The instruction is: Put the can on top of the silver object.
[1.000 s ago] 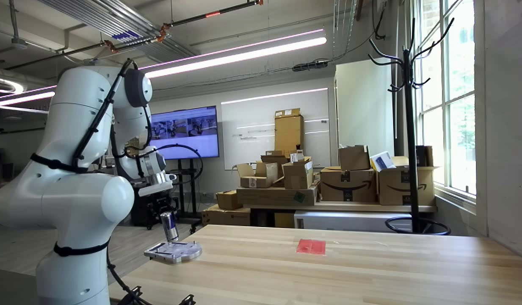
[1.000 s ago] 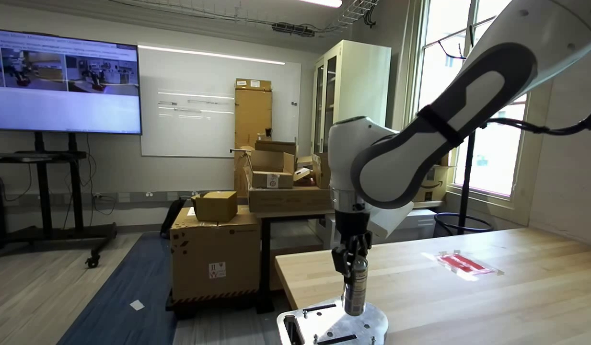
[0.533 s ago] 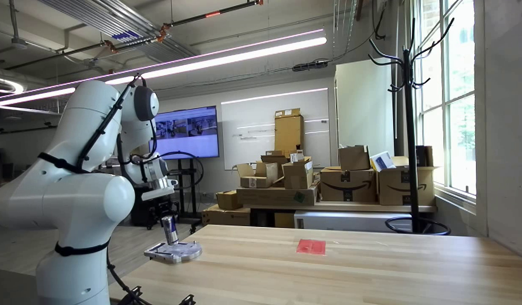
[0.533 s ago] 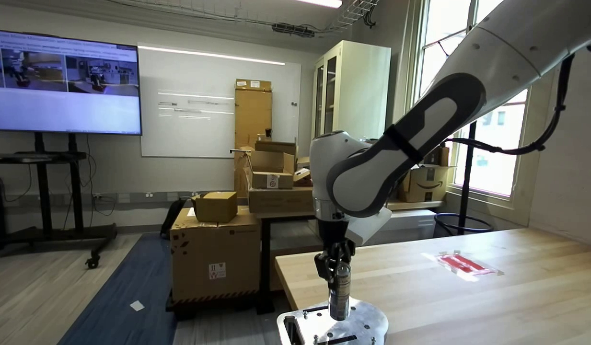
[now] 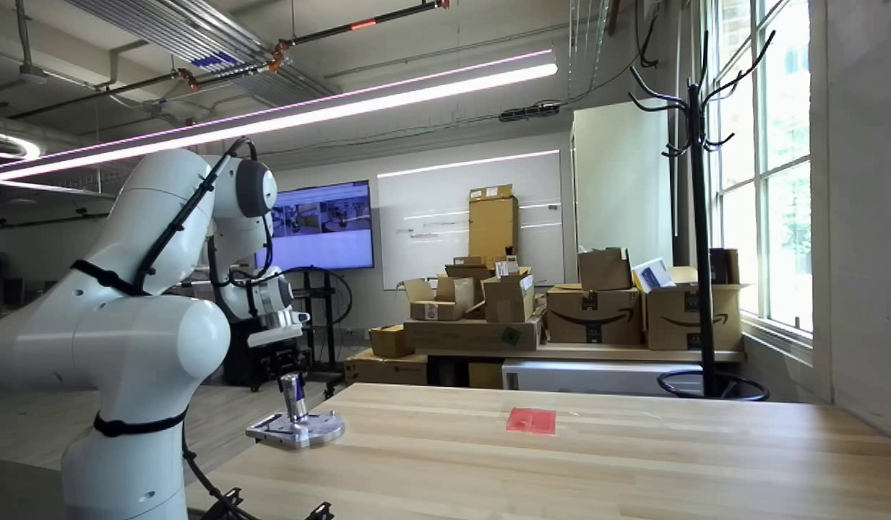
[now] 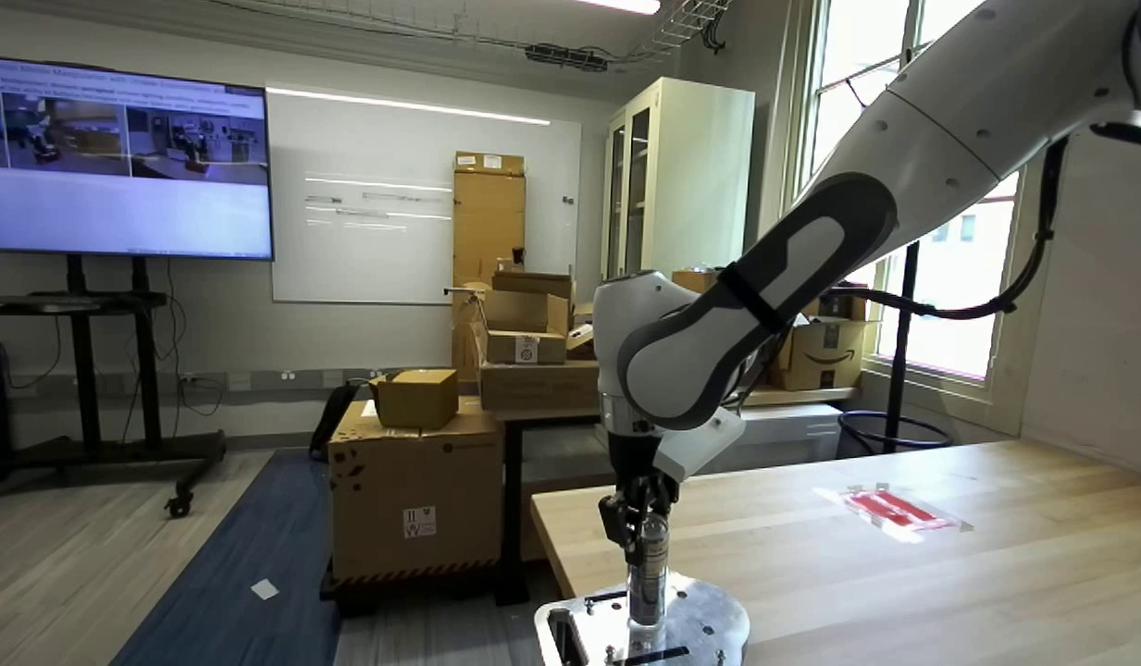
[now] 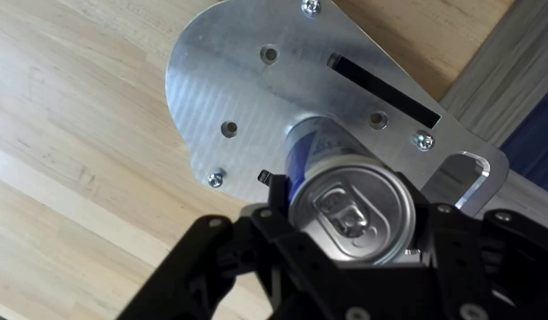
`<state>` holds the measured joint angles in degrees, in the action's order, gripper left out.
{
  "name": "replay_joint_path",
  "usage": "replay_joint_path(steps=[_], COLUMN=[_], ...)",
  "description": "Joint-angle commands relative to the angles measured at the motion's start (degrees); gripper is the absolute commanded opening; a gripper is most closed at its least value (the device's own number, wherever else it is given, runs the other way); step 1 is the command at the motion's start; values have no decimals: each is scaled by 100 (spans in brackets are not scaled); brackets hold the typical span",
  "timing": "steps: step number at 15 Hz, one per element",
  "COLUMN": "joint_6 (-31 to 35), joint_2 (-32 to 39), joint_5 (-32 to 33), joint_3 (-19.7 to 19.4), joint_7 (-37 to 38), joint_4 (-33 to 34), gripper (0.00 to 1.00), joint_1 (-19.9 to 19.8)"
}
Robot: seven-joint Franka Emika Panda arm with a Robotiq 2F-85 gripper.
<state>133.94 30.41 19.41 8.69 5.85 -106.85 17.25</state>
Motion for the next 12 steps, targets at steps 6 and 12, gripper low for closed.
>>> replay_joint_path(steps=[6,12], joint_6=[-156,-188], joint_2=[162,-147], joint_5=[-394,-410], joint_3=[-89,-131], joint_7=[-98,-10], joint_4=[249,8], gripper=[59,100], joint_1=[16,36])
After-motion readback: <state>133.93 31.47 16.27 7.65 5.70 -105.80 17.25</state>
